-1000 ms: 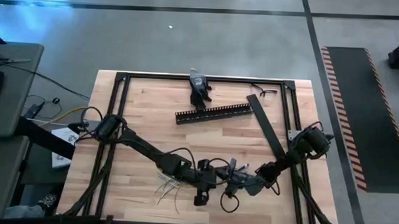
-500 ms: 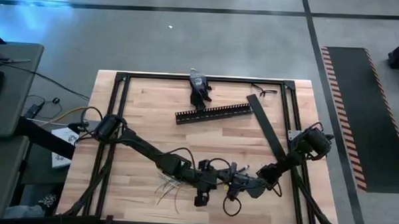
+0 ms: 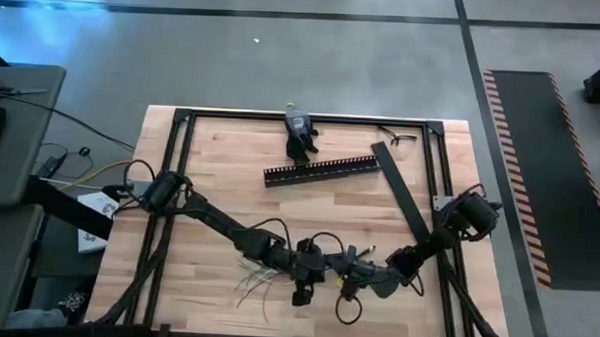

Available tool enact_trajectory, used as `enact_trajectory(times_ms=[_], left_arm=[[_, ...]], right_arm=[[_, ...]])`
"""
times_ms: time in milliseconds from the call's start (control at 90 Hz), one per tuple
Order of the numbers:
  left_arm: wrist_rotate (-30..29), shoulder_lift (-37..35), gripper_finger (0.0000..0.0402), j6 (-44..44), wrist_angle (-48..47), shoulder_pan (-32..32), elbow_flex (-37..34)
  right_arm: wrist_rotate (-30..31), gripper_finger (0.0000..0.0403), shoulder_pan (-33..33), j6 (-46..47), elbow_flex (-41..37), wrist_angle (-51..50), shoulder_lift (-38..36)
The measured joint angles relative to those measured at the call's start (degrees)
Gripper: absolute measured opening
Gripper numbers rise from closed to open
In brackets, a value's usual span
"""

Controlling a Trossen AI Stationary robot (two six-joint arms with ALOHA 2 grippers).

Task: Ziptie cables
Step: Wrap the colored loose cables with the black zip tie

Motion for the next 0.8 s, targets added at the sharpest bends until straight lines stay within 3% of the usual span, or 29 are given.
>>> enact_trajectory(times_ms=[133, 644, 800], left_arm=[[0.7, 0.0, 0.0, -0.59, 3.69, 0.29, -1.2], [1.15, 0.0, 0.0, -0.79, 1.87, 0.96, -1.2], [1.13, 0.0, 0.0, -0.9, 2.73, 1.01, -1.2]], right_arm=[[-0.87, 0.0, 0.31, -1.59, 0.0, 0.0, 0.0], [-4.12, 0.0, 2.57, -3.35, 0.0, -1.14, 0.0], [-3.47, 0.0, 2.22, 0.18, 0.0, -3.64, 0.0]])
